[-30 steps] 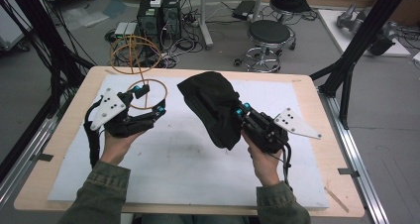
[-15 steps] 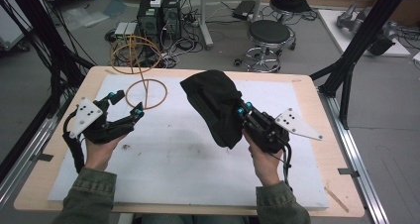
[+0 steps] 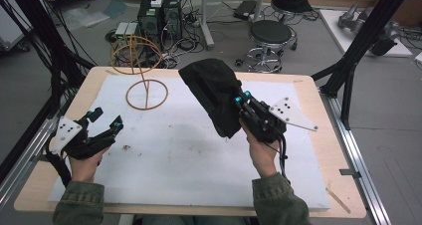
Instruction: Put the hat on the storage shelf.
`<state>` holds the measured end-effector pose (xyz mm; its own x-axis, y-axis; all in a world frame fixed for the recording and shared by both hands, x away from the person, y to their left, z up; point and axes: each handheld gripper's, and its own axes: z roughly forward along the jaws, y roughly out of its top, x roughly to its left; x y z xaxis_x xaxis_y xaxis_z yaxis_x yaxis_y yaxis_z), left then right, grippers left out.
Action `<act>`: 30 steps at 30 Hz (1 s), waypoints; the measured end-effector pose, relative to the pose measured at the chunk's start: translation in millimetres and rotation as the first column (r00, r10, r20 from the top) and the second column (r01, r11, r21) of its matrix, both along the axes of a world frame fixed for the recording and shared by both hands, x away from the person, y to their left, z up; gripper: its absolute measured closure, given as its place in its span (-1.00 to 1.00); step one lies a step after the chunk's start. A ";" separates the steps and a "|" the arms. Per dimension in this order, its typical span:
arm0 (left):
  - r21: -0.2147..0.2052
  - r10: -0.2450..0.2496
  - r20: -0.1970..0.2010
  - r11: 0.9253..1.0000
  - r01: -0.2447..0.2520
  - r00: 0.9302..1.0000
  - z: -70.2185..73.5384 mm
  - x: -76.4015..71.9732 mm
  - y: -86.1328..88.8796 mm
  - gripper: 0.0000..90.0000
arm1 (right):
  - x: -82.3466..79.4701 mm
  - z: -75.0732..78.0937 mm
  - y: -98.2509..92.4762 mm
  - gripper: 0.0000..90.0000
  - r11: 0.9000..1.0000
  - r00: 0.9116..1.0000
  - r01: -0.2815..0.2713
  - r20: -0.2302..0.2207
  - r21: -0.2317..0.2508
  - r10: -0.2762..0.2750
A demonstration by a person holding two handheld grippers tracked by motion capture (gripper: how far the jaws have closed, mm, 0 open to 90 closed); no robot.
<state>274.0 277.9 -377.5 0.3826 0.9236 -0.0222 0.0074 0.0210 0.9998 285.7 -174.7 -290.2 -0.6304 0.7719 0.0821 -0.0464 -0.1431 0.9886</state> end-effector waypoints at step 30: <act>-0.024 0.107 -0.047 0.994 -0.108 0.993 -35.0 -20.5 33.7 -0.39 | 70.3 43.0 73.8 0.97 0.990 0.996 0.091 0.034 -0.104 -0.088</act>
<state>253.5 311.5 -412.5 0.2791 0.9582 -0.0628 0.0496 0.0509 0.9975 356.1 -100.9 -247.3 -0.5592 0.8288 -0.0199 -0.0836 -0.0325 0.9960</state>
